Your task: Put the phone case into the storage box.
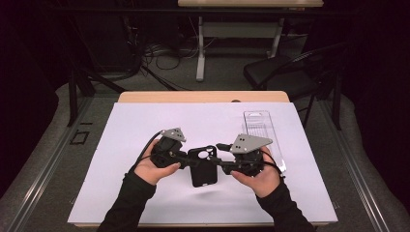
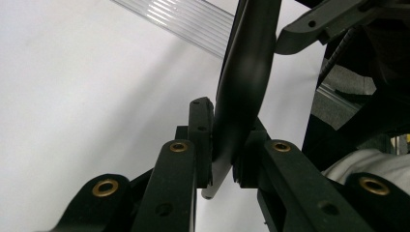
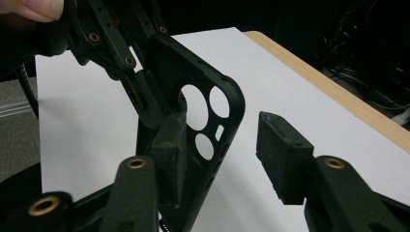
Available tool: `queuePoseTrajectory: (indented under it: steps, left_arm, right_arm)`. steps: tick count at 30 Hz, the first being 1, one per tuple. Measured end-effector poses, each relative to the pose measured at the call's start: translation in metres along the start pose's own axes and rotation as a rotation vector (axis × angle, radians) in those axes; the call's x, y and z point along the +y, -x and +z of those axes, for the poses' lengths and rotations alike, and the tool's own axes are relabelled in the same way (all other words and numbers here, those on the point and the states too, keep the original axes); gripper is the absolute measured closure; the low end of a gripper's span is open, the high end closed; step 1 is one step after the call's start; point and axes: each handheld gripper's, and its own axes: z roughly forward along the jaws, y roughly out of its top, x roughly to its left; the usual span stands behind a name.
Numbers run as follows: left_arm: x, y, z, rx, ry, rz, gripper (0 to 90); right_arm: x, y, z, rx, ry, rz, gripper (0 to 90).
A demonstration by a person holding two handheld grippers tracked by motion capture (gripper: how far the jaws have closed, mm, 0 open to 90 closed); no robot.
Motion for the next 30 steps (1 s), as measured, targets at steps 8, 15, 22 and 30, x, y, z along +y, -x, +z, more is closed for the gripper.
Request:
queuePoseTrajectory:
  steps: [8,15,22,30]
  left_arm:
    - [-0.004,-0.001,0.006,0.005,-0.011,-0.027,81.3]
    - [-0.005,0.001,0.01,0.003,-0.027,-0.036,81.3]
    - [-0.006,0.002,0.011,0.002,-0.029,-0.038,81.3]
    - [-0.007,0.004,0.012,0.009,-0.028,-0.041,81.3]
  right_arm:
    - [-0.003,-0.003,0.002,-0.05,-0.011,-0.032,57.0]
    - [-0.005,-0.01,0.004,-0.09,-0.031,-0.057,60.8]
    - [-0.007,-0.013,0.005,-0.12,-0.024,-0.059,63.0]
    - [-0.008,-0.015,0.004,-0.13,-0.039,-0.008,66.0]
